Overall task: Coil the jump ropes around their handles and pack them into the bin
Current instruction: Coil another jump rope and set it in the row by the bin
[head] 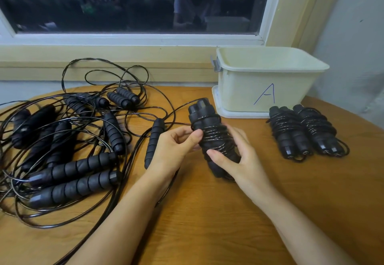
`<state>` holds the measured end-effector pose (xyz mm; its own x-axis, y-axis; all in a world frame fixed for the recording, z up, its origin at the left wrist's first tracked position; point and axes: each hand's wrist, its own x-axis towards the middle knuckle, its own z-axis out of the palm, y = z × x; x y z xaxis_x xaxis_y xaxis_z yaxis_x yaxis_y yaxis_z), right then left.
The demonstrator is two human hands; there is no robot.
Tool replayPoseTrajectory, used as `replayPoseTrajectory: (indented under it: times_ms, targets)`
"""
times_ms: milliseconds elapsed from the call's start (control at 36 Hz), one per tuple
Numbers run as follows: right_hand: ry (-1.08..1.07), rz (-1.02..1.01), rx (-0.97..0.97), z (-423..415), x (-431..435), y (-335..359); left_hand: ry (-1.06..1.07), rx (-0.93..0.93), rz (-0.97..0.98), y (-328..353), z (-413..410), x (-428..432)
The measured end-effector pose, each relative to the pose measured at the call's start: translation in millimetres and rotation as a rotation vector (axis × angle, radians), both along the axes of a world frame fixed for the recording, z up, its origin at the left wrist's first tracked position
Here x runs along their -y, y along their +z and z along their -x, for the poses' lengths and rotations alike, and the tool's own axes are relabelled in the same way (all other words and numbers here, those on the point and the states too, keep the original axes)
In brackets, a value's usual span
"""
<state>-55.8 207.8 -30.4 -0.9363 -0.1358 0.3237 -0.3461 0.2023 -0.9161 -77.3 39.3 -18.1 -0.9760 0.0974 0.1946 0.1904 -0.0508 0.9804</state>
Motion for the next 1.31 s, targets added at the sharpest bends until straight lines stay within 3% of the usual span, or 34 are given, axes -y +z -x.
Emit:
replayPoseTrajectory:
  times_ms: [278, 556, 694, 1028, 1306]
  targets:
    - [0.005, 0.201, 0.036, 1.5, -6.2, 1.6, 0.021, 0.006, -0.016, 9.2, -2.9, 2.2]
    - [0.046, 0.273, 0.111, 6.5, -13.2, 7.2, 0.03, 0.085, -0.077, 13.9, -6.9, 1.5]
    - [-0.073, 0.165, -0.017, 10.8, -14.1, -0.9, 0.087, 0.141, -0.166, 12.8, -8.7, -4.8]
    - [-0.258, -0.095, -0.35, 11.2, -12.5, -8.4, 0.17, 0.04, -0.081, 9.8, -12.4, -12.0]
    - [-0.383, -0.633, -0.29, 6.6, -5.6, -10.2, 0.064, -0.029, 0.016, 4.6, -12.8, -12.6]
